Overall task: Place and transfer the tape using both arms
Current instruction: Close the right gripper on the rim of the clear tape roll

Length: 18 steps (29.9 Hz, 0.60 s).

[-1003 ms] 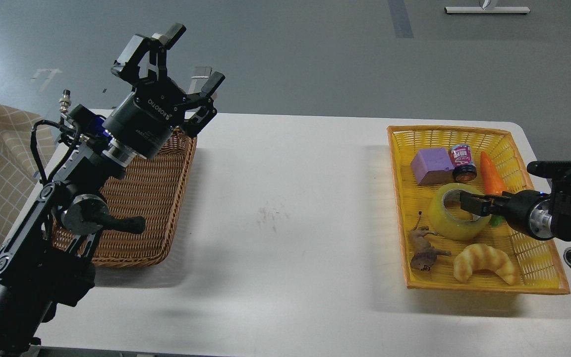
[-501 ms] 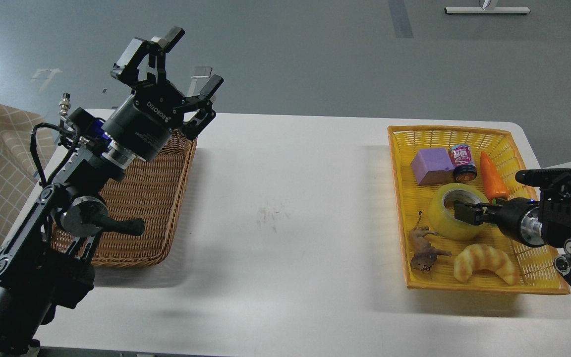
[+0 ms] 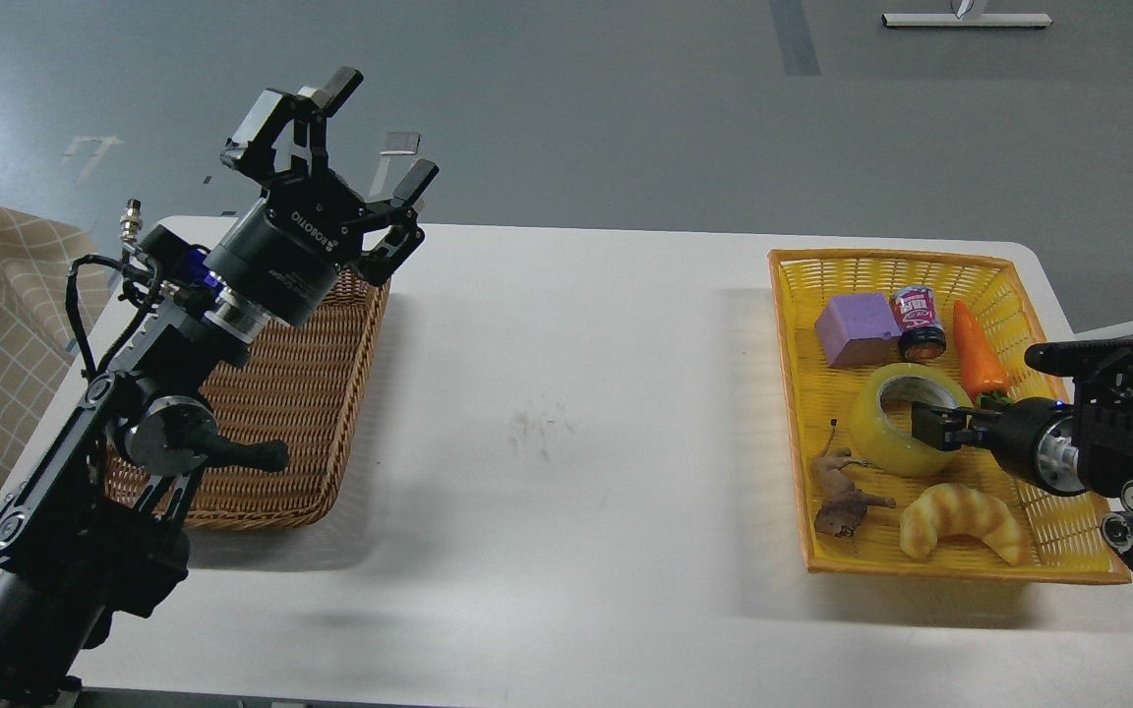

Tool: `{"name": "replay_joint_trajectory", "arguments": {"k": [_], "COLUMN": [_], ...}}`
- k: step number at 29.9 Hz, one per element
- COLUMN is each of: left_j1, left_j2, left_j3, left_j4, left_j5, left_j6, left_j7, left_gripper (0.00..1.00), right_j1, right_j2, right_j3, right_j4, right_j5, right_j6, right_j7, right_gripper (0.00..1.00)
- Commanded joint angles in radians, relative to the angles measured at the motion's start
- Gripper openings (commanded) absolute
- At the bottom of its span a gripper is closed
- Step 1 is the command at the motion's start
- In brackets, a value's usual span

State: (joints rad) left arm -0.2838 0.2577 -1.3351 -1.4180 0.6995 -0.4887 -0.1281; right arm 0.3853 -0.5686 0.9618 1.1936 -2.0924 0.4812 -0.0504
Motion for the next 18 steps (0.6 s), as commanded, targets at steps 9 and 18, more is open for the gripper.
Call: {"name": "replay_joint_trajectory", "arguments": {"k": [9, 18], "left_j1": [0.0, 0.0], "left_j2": [0.0, -0.002], "left_j3": [0.002, 0.007], "left_j4": [0.002, 0.002], "left_j5": [0.0, 0.0], "left_j6": [0.0, 0.0], "left_j7": [-0.001, -0.001], "left_gripper": [0.98, 0.98], "right_j1": [-0.025, -0.029], "right_j2": [0.004, 0.003], "right_j3": [0.008, 0.008], "right_j4": [0.0, 0.004], "right_j5": [0.0, 0.0], "right_j6": [-0.023, -0.023], "right_j7": [0.0, 0.0], "right_gripper": [0.55, 0.44]}}
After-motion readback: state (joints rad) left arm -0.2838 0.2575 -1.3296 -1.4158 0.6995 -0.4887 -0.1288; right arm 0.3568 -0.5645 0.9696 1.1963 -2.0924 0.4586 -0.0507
